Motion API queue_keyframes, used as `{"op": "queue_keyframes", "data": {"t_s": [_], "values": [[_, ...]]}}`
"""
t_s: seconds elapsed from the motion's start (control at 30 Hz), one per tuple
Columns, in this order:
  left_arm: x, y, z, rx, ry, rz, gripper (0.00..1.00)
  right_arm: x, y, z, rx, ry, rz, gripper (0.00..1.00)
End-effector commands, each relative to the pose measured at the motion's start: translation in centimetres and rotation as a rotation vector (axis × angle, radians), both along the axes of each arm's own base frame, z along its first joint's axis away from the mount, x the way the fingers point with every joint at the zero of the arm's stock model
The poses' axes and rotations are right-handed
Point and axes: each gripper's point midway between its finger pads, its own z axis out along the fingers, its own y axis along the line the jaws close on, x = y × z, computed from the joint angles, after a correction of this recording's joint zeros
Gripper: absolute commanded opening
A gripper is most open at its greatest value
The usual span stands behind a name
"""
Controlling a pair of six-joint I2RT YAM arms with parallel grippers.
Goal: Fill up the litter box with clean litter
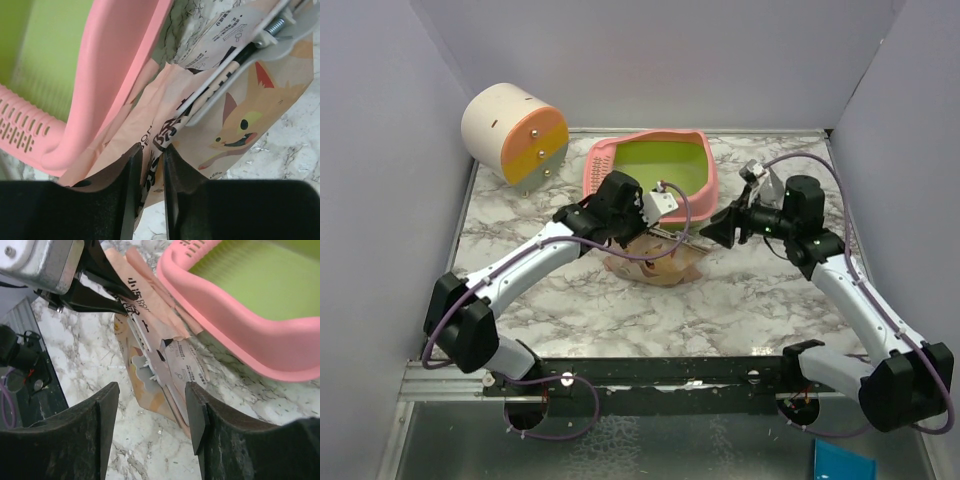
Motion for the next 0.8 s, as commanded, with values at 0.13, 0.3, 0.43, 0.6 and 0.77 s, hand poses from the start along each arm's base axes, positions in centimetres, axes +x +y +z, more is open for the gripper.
{"op": "queue_keyframes", "data": {"t_s": [0.13, 0.3, 0.43, 0.6, 0.77], "values": [[-0.8, 2.1, 4.8, -0.202, -0.171, 0.147, 0.34, 0.6, 2.8, -2.3, -0.176, -0.051, -0.017, 0.6], [-0.9, 4.3, 6.9, -0.242, -0.29, 0.221, 0.57, 1.7, 3.3, -3.2, -0.259, -0.074, -0.03, 0.65], [-1.1, 4.8, 6.4, -0.24, -0.308, 0.228, 0.59, 1.9, 3.5, -3.5, -0.291, -0.076, -0.027, 0.65], [-1.1, 4.8, 5.6, -0.222, -0.286, 0.225, 0.59, 1.7, 4.2, -3.9, -0.294, -0.065, 0.009, 0.65], [-1.2, 4.9, 6.3, -0.245, -0.298, 0.233, 0.59, 0.7, 4.8, -3.7, -0.283, -0.065, 0.041, 0.64]]}}
